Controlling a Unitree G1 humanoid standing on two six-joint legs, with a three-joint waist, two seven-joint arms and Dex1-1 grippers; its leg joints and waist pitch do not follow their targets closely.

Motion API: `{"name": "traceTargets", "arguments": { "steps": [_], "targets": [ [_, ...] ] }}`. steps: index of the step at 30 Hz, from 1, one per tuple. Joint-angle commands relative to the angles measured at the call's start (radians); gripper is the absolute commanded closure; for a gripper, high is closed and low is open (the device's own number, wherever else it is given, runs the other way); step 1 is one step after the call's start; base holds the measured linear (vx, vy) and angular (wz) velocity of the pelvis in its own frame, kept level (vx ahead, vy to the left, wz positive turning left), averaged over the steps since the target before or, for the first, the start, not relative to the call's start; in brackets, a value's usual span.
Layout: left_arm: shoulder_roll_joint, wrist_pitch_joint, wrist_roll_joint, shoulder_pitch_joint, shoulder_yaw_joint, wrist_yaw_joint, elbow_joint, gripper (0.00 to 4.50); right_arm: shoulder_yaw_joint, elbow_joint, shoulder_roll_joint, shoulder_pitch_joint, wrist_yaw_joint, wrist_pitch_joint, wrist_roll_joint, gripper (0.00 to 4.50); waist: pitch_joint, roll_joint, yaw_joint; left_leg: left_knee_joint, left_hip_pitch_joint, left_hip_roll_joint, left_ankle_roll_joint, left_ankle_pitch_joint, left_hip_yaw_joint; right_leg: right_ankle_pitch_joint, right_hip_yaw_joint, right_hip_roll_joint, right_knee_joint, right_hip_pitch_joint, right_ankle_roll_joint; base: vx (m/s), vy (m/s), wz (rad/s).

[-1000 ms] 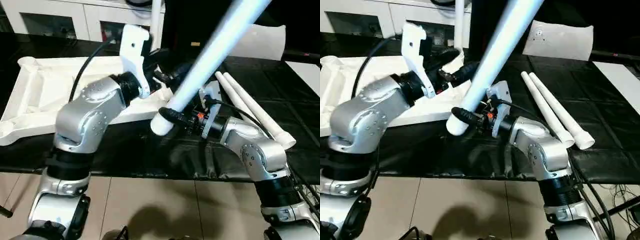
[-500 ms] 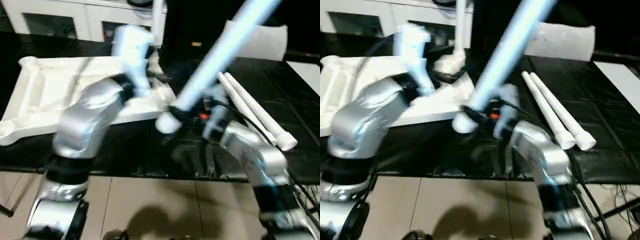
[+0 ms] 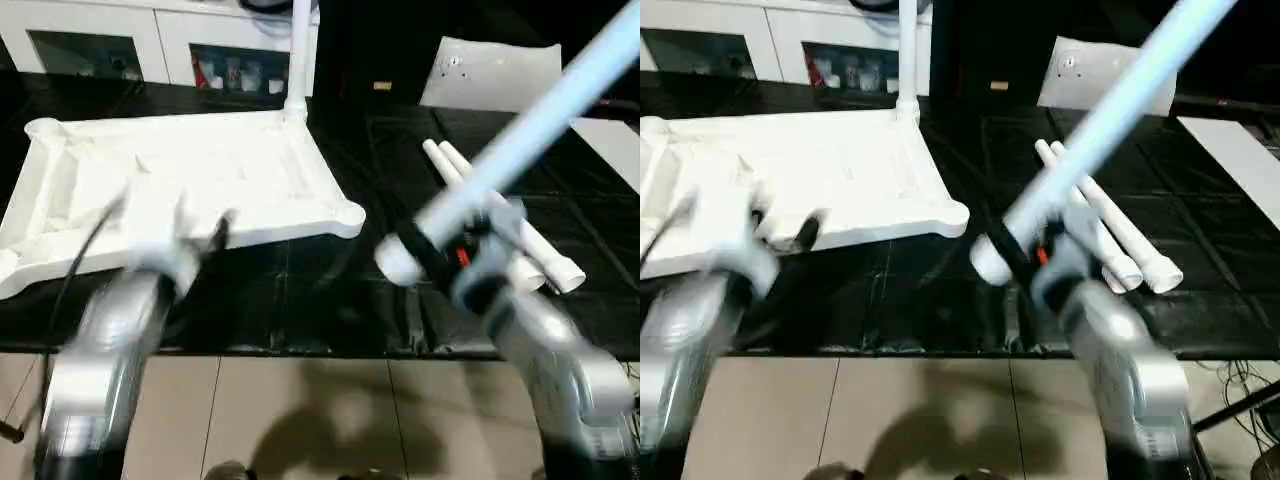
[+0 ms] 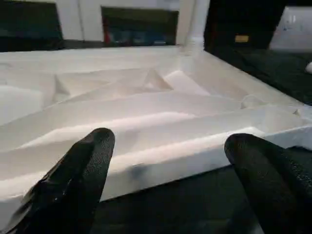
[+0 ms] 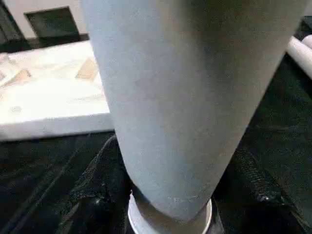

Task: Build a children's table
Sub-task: Insert table leg to table base

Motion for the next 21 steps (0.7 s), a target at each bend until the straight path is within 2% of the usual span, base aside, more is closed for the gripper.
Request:
{"name": "traceTargets", "arguments": {
  "steps": [1,2,4,5,6,8,9,10,11,12,13,14,15,16,17,18,19,20,21],
  "targets": [
    [-0.007,-0.015,-0.003,0.008,-0.005,0.002,-0.042,0.25,0.0,-0.04,-0.001,-0.001,-0.005,-0.024,-0.012,2.59,-0.048,0.009,-0.008,-0.081,0.016,0.066,-0.019,-0.33,-0.029,-0.498,0.067,-0.095,-0.116,0.023,-0.021,0.0,0.0,0.0],
    [-0.003,-0.018,0.003,0.016,-0.013,0.0,-0.048,0.25,0.005,-0.044,0.0,0.006,-0.003,-0.033,-0.014,2.59,-0.047,0.01,-0.009,-0.081,0.015,0.065,-0.02,-0.337,-0.031,-0.515,0.066,-0.096,-0.116,0.024,-0.015,0.0,0.0,0.0],
    [-0.005,-0.036,0.022,0.031,-0.028,0.012,-0.054,0.25,0.029,-0.044,0.008,0.015,0.001,-0.053,-0.022,2.59,-0.046,0.004,-0.014,-0.08,0.016,0.062,-0.024,-0.361,-0.032,-0.577,0.063,-0.097,-0.123,0.02,0.017,0.0,0.0,0.0],
    [-0.006,-0.045,0.029,0.034,-0.033,0.016,-0.053,0.25,0.043,-0.042,0.007,0.014,0.004,-0.054,-0.026,2.59,-0.044,0.005,-0.019,-0.077,0.028,0.059,-0.033,-0.416,-0.033,-0.647,0.058,-0.096,-0.131,0.015,0.034,0.0,0.0,0.0],
    [-0.006,-0.05,0.032,0.036,-0.036,0.017,-0.052,0.25,0.052,-0.042,0.006,0.013,0.007,-0.052,-0.027,2.59,-0.043,0.006,-0.021,-0.076,0.035,0.058,-0.038,-0.452,-0.035,-0.684,0.054,-0.095,-0.135,0.015,0.041,0.0,0.0,0.0],
    [-0.013,-0.053,0.028,0.039,-0.037,0.011,-0.056,0.25,0.064,-0.041,0.007,0.014,0.009,-0.059,-0.037,2.59,-0.039,0.01,-0.032,-0.075,0.057,0.059,-0.046,-0.563,-0.042,-0.764,0.035,-0.088,-0.15,0.017,0.051,0.0,0.0,0.0],
    [-0.018,-0.054,0.026,0.038,-0.038,0.008,-0.059,0.25,0.069,-0.04,0.007,0.014,0.01,-0.067,-0.043,2.59,-0.028,0.02,-0.046,-0.068,0.104,0.064,-0.044,-0.697,-0.047,-0.799,-0.011,-0.069,-0.18,0.016,0.049,0.0,0.0,0.0],
    [-0.02,-0.051,0.03,0.034,-0.041,0.006,-0.061,0.25,0.071,-0.038,0.009,0.013,0.01,-0.071,-0.042,2.59,-0.02,0.027,-0.057,-0.078,0.118,0.075,-0.047,-0.77,-0.052,-0.777,-0.04,-0.053,-0.18,0.02,0.046,0.0,0.0,0.0],
    [-0.02,-0.049,0.034,0.03,-0.044,0.003,-0.063,0.25,0.071,-0.037,0.012,0.012,0.01,-0.073,-0.039,2.59,-0.014,0.049,-0.05,-0.17,0.064,0.128,-0.059,-0.901,-0.062,-0.574,-0.042,-0.032,-0.051,0.095,0.017,0.0,0.0,0.0],
    [-0.018,-0.049,0.036,0.025,-0.048,0.0,-0.063,0.25,0.072,-0.034,0.017,0.009,0.008,-0.075,-0.036,2.59,-0.009,0.066,-0.016,-0.236,-0.073,0.032,-0.048,-0.965,-0.052,-0.331,-0.046,0.002,0.092,0.201,-0.007,0.0,0.0,0.0],
    [-0.018,-0.049,0.036,0.024,-0.048,0.0,-0.062,0.25,0.072,-0.033,0.017,0.009,0.008,-0.075,-0.036,2.59,-0.024,0.046,0.0,-0.182,-0.062,0.0,0.031,-0.86,-0.044,-0.362,0.001,-0.006,0.087,0.188,0.012,-0.024,-0.022,0.42],
    [-0.017,-0.049,0.036,0.022,-0.049,-0.001,-0.061,0.25,0.073,-0.032,0.017,0.008,0.009,-0.079,-0.038,2.59,-0.037,0.018,-0.023,-0.137,-0.039,-0.008,0.067,-0.708,-0.033,-0.582,0.049,-0.063,0.049,0.173,0.013,-0.024,-0.022,0.42],
    [-0.011,-0.051,0.04,0.016,-0.056,-0.005,-0.055,0.25,0.076,-0.029,0.014,0.007,0.011,-0.094,-0.042,2.59,-0.019,0.01,-0.023,0.187,0.051,-0.043,0.066,-0.171,-0.055,-1.274,0.108,-0.222,-0.221,0.04,-0.025,0.087,-0.019,0.62],
    [-0.01,-0.052,0.041,0.015,-0.057,-0.006,-0.054,0.25,0.074,-0.028,0.017,0.008,0.01,-0.096,-0.039,2.59,-0.015,-0.031,-0.047,0.229,-0.031,-0.034,0.07,-0.193,-0.067,-1.277,0.109,-0.246,-0.201,0.117,-0.031,0.171,0.027,0.38],
    [-0.006,-0.055,0.042,0.012,-0.062,-0.012,-0.051,0.25,0.067,-0.025,0.024,0.01,0.006,-0.1,-0.031,2.59,-0.019,-0.008,-0.019,0.174,-0.025,-0.003,0.033,-0.196,-0.075,-1.139,0.114,-0.213,-0.163,0.153,-0.099,0.171,0.027,0.38],
    [-0.003,-0.056,0.04,0.007,-0.068,-0.022,-0.048,0.25,0.061,-0.023,0.025,0.013,0.001,-0.102,-0.029,2.59,-0.031,0.009,-0.004,0.075,0.027,0.024,0.045,-0.249,-0.064,-0.893,0.09,-0.154,-0.135,0.148,-0.163,0.131,0.049,0.21],
    [-0.004,-0.054,0.039,0.005,-0.07,-0.026,-0.048,0.25,0.059,-0.022,0.024,0.014,0.0,-0.102,-0.031,2.59,-0.027,0.023,-0.01,0.029,0.059,0.032,0.036,-0.27,-0.057,-0.787,0.05,-0.114,-0.125,0.139,-0.178,0.034,0.05,0.34],
    [-0.003,-0.054,0.039,0.004,-0.071,-0.028,-0.047,0.25,0.059,-0.022,0.023,0.014,0.0,-0.103,-0.032,2.59,-0.036,0.04,-0.025,-0.041,0.104,0.063,0.041,-0.311,-0.092,-0.624,0.019,-0.046,-0.068,0.102,-0.169,0.034,0.05,0.34],
    [0.0,-0.055,0.038,0.001,-0.077,-0.039,-0.045,0.25,0.056,-0.023,0.022,0.019,0.002,-0.11,-0.04,2.59,-0.069,0.067,-0.08,-0.099,0.211,0.146,0.116,-0.366,-0.207,-0.237,0.012,-0.013,0.109,-0.008,-0.05,0.085,0.044,0.12]
  ]
}}
